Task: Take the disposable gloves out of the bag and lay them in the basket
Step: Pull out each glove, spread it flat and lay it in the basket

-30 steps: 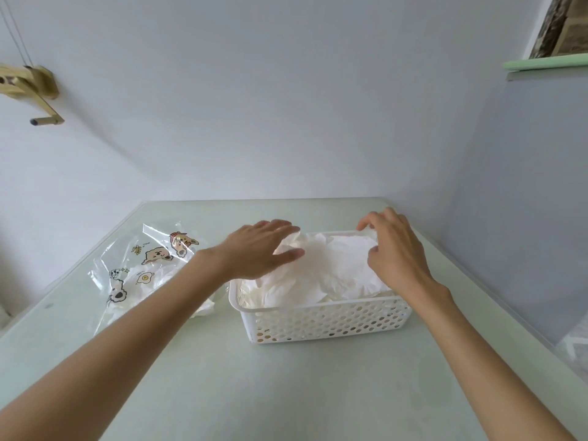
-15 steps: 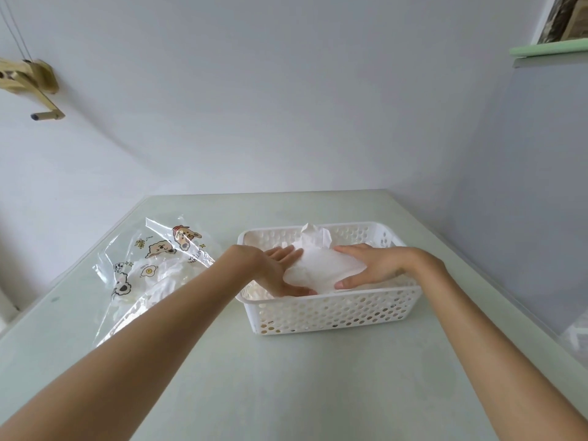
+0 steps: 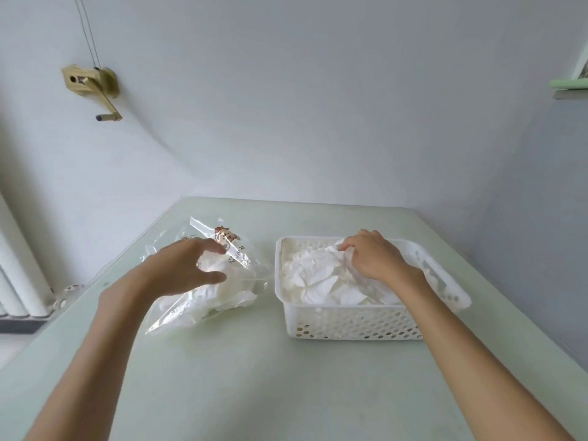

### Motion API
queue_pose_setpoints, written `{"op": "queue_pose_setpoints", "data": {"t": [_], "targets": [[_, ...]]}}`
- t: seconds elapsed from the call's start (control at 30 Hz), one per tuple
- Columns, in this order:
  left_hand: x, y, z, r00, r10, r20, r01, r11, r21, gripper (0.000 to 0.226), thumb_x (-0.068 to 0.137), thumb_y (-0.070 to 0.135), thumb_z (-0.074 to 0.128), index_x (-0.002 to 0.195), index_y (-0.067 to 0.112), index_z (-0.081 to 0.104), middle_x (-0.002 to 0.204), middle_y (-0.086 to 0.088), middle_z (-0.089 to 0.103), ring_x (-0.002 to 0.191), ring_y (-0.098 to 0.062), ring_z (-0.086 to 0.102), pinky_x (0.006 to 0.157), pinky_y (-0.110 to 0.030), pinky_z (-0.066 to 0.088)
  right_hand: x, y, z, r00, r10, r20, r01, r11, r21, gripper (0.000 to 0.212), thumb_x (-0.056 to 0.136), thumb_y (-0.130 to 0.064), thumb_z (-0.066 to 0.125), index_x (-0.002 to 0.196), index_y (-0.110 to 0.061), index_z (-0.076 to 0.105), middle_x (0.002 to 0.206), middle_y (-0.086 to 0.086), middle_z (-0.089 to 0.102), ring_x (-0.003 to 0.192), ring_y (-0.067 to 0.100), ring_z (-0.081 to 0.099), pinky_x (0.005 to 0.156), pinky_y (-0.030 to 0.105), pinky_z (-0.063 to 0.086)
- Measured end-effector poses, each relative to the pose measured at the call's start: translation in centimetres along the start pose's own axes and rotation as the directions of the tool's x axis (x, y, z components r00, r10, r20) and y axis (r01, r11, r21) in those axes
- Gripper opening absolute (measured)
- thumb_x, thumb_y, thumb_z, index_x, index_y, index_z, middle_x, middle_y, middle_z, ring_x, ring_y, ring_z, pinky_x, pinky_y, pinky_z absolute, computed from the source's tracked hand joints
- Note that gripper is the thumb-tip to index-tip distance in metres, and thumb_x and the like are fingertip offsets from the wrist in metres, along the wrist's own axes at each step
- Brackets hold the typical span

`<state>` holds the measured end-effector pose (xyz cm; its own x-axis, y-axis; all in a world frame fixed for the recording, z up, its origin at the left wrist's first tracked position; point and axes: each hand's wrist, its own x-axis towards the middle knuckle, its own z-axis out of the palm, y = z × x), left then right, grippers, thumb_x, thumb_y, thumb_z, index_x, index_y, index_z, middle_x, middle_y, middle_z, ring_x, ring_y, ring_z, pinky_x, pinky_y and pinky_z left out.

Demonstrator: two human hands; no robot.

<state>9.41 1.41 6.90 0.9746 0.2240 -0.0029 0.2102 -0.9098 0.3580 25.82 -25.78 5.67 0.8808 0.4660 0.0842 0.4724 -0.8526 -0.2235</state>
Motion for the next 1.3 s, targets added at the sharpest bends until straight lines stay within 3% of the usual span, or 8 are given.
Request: {"op": "queue_pose_setpoints", "data": {"t": [0.17, 0.37, 0.5, 0.77, 0.93, 1.03, 1.17, 1.3], "targets": [[-0.4, -3.0, 0.9, 0.989, -0.096, 0.111, 0.096, 0.995, -0.002, 0.023, 0.084, 0.039, 0.069, 0.104, 0.032, 0.062, 0.111, 0.016, 0.064, 0.095, -0.008, 0.060, 0.092, -0.029, 0.045, -2.7, -7.4, -0.9, 0.948, -0.153, -0.279, 0.177, 0.982, 0.063, 0.026, 0.095, -0.013, 0.046, 0.109, -0.022, 0.066, 0.115, -0.004, 0.059, 0.100, 0.018, 0.057, 0.079, 0.029, 0.043], [0.6, -4.5, 1.5, 0.991, -0.135, 0.006, 0.132, 0.955, -0.266, 0.010, 0.094, 0.023, 0.058, 0.086, 0.021, 0.065, 0.083, 0.011, 0.073, 0.073, -0.008, 0.071, 0.067, -0.027, 0.058, -4.7, -16.2, 2.9, 0.951, -0.306, -0.036, 0.300, 0.947, -0.115, 0.016, 0.086, -0.028, 0.062, 0.080, -0.014, 0.065, 0.089, 0.007, 0.064, 0.087, 0.031, 0.059, 0.067, 0.029, 0.035], [0.5, -4.9, 1.0, 0.987, -0.137, -0.079, 0.090, 0.899, -0.428, 0.011, 0.094, 0.022, 0.057, 0.090, 0.018, 0.066, 0.080, 0.010, 0.074, 0.070, -0.009, 0.071, 0.065, -0.027, 0.057, -3.9, -17.2, 4.7, 0.970, -0.243, 0.020, 0.240, 0.935, -0.262, 0.026, 0.090, -0.031, 0.062, 0.104, -0.010, 0.062, 0.108, 0.011, 0.064, 0.104, 0.031, 0.061, 0.071, 0.027, 0.029], [0.5, -6.0, 0.8, 0.941, -0.218, -0.260, 0.044, 0.838, -0.543, 0.025, 0.087, 0.006, 0.049, 0.070, 0.023, 0.056, 0.074, 0.009, 0.074, 0.073, -0.023, 0.071, 0.076, -0.039, 0.057, -3.2, -15.4, 1.3, 0.965, -0.233, 0.118, 0.187, 0.933, 0.306, 0.015, 0.064, -0.028, 0.087, 0.064, -0.025, 0.072, 0.051, -0.012, 0.055, 0.052, 0.001, 0.049, 0.053, 0.017, 0.036], [0.4, -5.4, 0.8, 0.935, -0.215, -0.283, 0.080, 0.903, -0.422, 0.025, 0.087, 0.017, 0.054, 0.071, 0.034, 0.063, 0.079, 0.016, 0.067, 0.087, -0.013, 0.062, 0.077, -0.031, 0.045, -3.2, -14.9, -1.3, 0.961, -0.227, 0.156, 0.081, 0.776, 0.625, 0.013, 0.077, -0.022, 0.079, 0.083, -0.011, 0.074, 0.084, -0.001, 0.075, 0.072, 0.003, 0.062, 0.068, 0.012, 0.045], [0.5, -5.1, 0.8, 0.965, -0.169, -0.201, 0.065, 0.896, -0.439, 0.017, 0.088, 0.031, 0.051, 0.082, 0.033, 0.066, 0.086, 0.014, 0.064, 0.090, -0.019, 0.058, 0.080, -0.033, 0.046, -2.8, -15.3, -0.9, 0.982, -0.163, 0.093, 0.034, 0.644, 0.764, 0.010, 0.092, -0.016, 0.063, 0.089, -0.009, 0.057, 0.086, 0.006, 0.070, 0.068, 0.011, 0.069, 0.054, 0.016, 0.047], [0.2, -4.3, 0.2, 0.995, -0.086, 0.050, 0.099, 0.794, -0.600, 0.064, 0.074, 0.073, 0.047, 0.103, 0.018, 0.061, 0.109, 0.005, 0.060, 0.100, -0.024, 0.057, 0.089, -0.038, 0.045, -2.1, -16.0, 0.3, 0.994, -0.098, 0.056, 0.014, 0.604, 0.797, 0.009, 0.094, -0.012, 0.059, 0.092, -0.006, 0.052, 0.084, 0.013, 0.069, 0.066, 0.014, 0.070, 0.057, 0.019, 0.054], [0.6, -3.3, 1.9, 0.965, -0.144, -0.221, 0.105, 0.978, -0.179, 0.046, 0.077, 0.047, 0.072, 0.112, 0.025, 0.053, 0.113, 0.012, 0.058, 0.108, -0.019, 0.054, 0.076, -0.029, 0.034, -1.6, -16.3, 1.2, 0.987, -0.149, -0.063, 0.156, 0.770, 0.618, 0.018, 0.079, -0.019, 0.076, 0.080, -0.014, 0.059, 0.077, 0.007, 0.070, 0.065, 0.008, 0.064, 0.062, 0.014, 0.046]]}}
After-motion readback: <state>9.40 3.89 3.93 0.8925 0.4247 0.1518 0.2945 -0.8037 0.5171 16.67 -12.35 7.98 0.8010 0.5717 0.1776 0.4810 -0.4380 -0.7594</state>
